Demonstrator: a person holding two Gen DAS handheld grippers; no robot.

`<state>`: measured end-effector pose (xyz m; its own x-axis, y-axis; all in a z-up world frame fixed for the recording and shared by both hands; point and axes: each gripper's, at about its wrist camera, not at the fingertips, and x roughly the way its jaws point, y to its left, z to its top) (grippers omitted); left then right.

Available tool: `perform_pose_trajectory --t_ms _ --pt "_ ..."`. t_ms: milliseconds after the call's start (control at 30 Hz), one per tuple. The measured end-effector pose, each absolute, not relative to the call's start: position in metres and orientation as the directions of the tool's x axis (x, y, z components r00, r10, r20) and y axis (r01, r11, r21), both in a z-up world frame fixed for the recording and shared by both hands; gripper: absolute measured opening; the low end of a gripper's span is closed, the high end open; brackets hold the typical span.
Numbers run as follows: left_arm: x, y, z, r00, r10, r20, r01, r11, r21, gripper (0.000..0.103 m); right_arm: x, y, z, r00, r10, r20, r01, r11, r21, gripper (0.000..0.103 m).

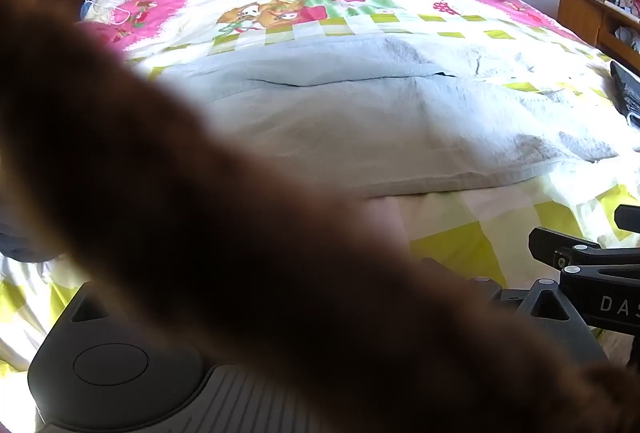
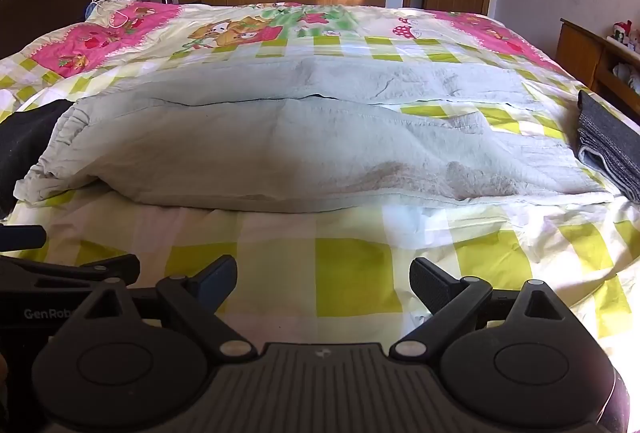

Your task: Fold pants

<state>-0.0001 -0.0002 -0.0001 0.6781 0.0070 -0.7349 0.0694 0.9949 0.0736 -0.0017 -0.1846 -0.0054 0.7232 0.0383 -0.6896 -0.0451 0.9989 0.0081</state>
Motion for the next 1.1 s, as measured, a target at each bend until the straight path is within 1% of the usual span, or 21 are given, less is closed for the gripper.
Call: perform_pose_trajectory --t_ms 400,467,733,967,1100 --pt "-0.001 0.000 0.000 0.674 0.004 -0.739 0.071 0.995 0.070 0.103 -0.001 -0.185 -0.007 0.720 0.038 -0.693 -0.044 0.999 0.009 0.103" --pt "-0.001 0.002 -0.008 0.671 0.007 -0.741 0.071 0.995 0.073 0.103 -0.002 -0.184 -0.007 0.720 0.040 -0.692 -0.047 0.999 0.009 0.103" --pt "-0.011 0.002 -0.004 0.637 0.007 -0.771 0.099 0.991 0.091 0.103 -0.002 -0.188 -0.008 0.727 0.048 -0.685 -0.046 0.999 0.020 0.103" --pt "-0.029 0.006 0.006 0.650 0.045 -0.758 0.066 0.991 0.115 0.103 -0.003 -0.188 -0.003 0.730 0.046 -0.682 -0.038 0.999 0.027 0.103" --pt "-0.038 0.001 0.011 0.669 0.021 -0.743 0.096 0.989 0.115 0.103 -0.004 -0.188 -0.002 0.733 0.045 -0.679 -0.036 0.999 0.027 0.103"
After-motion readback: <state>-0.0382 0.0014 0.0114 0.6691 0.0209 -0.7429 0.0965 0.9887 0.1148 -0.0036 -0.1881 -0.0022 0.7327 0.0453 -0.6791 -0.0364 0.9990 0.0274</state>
